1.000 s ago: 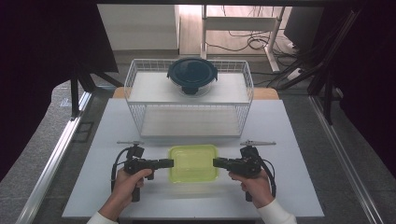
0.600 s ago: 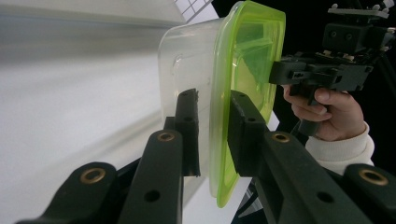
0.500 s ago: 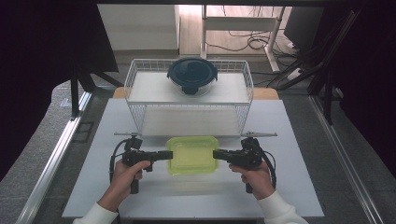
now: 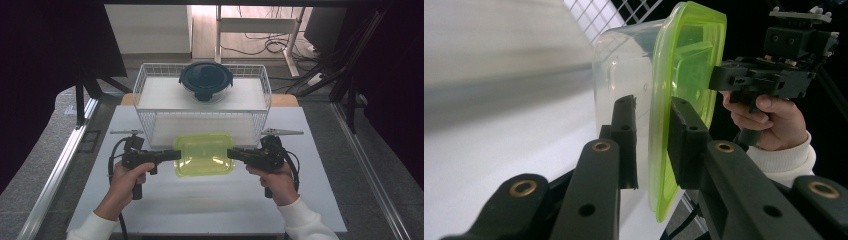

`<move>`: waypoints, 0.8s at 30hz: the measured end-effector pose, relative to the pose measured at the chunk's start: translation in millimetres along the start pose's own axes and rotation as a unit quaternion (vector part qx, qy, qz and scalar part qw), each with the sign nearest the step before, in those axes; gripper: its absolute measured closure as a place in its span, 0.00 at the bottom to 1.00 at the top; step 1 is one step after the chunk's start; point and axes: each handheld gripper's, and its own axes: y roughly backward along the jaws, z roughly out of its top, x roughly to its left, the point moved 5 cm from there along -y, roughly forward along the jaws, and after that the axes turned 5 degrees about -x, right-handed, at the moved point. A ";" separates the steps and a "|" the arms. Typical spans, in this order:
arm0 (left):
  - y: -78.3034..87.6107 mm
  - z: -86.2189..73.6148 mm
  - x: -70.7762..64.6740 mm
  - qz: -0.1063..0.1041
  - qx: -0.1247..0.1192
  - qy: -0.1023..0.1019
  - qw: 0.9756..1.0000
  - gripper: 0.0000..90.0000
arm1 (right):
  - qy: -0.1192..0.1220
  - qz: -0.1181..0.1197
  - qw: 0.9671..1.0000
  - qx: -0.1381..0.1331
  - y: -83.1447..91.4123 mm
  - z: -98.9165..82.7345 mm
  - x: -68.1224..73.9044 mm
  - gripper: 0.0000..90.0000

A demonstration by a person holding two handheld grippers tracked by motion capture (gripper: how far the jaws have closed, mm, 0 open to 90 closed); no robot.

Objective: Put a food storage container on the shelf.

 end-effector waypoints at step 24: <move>11.8 81.0 -32.7 0.004 -0.024 -0.042 0.999 0.85 | 0.039 0.001 0.999 -0.035 7.9 80.1 16.8 0.87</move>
